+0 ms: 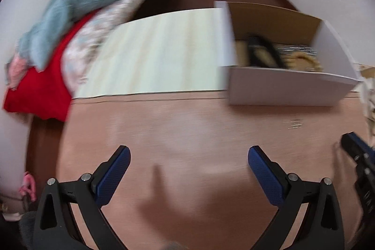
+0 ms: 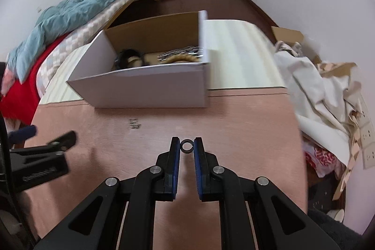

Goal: Organize jewelry
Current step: 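Grasp the black ring with the right tool while the left tool grasps the silver charm, then carry the black ring and silver charm into the white box and release both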

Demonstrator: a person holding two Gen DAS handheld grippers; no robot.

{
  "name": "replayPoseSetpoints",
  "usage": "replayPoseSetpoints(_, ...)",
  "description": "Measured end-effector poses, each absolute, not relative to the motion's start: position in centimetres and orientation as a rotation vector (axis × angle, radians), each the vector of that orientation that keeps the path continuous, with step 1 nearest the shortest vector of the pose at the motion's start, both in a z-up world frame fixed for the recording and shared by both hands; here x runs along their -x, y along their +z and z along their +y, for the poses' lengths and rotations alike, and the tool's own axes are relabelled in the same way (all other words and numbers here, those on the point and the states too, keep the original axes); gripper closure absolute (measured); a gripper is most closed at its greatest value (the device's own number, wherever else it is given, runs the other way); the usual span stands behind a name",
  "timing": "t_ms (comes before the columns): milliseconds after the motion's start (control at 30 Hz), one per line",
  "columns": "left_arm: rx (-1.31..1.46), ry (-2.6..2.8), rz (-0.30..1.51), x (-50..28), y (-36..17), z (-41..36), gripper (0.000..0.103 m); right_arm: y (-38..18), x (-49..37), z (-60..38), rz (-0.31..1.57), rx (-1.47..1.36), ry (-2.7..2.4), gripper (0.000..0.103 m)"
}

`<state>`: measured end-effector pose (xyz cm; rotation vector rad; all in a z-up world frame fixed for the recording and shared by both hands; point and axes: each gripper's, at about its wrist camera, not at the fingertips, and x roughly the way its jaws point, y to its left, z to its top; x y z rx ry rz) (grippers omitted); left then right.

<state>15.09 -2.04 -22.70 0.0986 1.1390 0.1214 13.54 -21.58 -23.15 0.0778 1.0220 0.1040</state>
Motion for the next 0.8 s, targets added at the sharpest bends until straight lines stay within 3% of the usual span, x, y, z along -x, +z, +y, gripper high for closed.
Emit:
replayPoseSetpoints(100,-0.09,0.027,1.154,-15.9,-23.1,-5.5,0.001,-22.9,-13.2,-23.4,1.025,-0.104,0.07,0.091)
replayPoseSetpoints(167,-0.083,-0.019,1.15,-16.1,-23.3,-7.2,0.008,-22.8,-13.1,-24.5,1.026,-0.114,0.053,0.091)
replayPoseSetpoints(333,-0.089,-0.073,1.154,-16.9,-24.2,-10.0,0.048,-23.0,-12.9,-26.4,1.023,-0.149,0.02,0.091)
replayPoseSetpoints(467,-0.087,-0.077,1.141,-17.3,-24.4,-10.7,0.058,-22.9,-12.9,-27.6,1.017,-0.163,0.007,0.091)
replayPoseSetpoints(633,-0.084,-0.098,1.129,-17.7,-23.8,-11.1,0.094,-22.7,-12.9,-28.2,1.01,-0.172,-0.007,0.091)
replayPoseSetpoints(800,-0.086,-0.099,1.118,-17.5,-23.7,-11.2,0.097,-22.3,-12.7,-28.2,1.003,-0.175,-0.01,0.091)
